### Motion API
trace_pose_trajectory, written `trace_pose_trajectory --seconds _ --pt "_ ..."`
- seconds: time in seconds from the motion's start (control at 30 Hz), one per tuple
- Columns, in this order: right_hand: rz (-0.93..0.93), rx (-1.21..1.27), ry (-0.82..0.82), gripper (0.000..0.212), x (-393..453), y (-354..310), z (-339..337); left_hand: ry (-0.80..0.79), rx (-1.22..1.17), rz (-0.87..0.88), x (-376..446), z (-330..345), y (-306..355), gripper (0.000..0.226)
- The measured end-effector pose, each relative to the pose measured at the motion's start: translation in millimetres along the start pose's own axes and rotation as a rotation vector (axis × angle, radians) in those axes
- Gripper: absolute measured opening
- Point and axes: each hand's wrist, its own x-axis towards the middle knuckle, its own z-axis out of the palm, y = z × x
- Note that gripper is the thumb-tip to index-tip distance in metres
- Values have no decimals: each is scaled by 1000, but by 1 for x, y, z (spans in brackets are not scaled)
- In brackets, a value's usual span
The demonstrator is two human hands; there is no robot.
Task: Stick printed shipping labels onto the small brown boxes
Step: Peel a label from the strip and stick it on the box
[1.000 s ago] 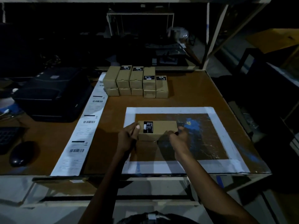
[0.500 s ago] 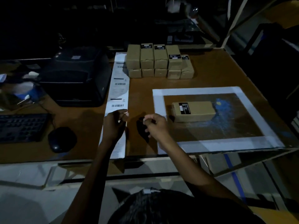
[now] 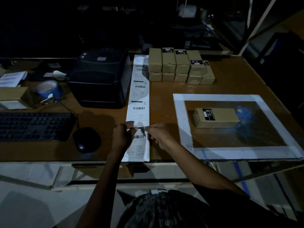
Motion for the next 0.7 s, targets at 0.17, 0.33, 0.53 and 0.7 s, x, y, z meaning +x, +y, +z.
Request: trace_pose_trajectory --seconds 0.17,0.33,0.53,0.7 --pt "-66 -7 -69 20 5 -3 -6 50 -48 111 -12 0 17 27" --pt "-109 6 -103 12 11 0 -26 182 -156 -85 -15 0 29 24" --pt "-198 48 -118 8 18 2 -72 183 -444 -171 2 -4 50 24" --pt "-245 75 -167 9 24 5 -87 70 -728 -180 13 -6 73 29"
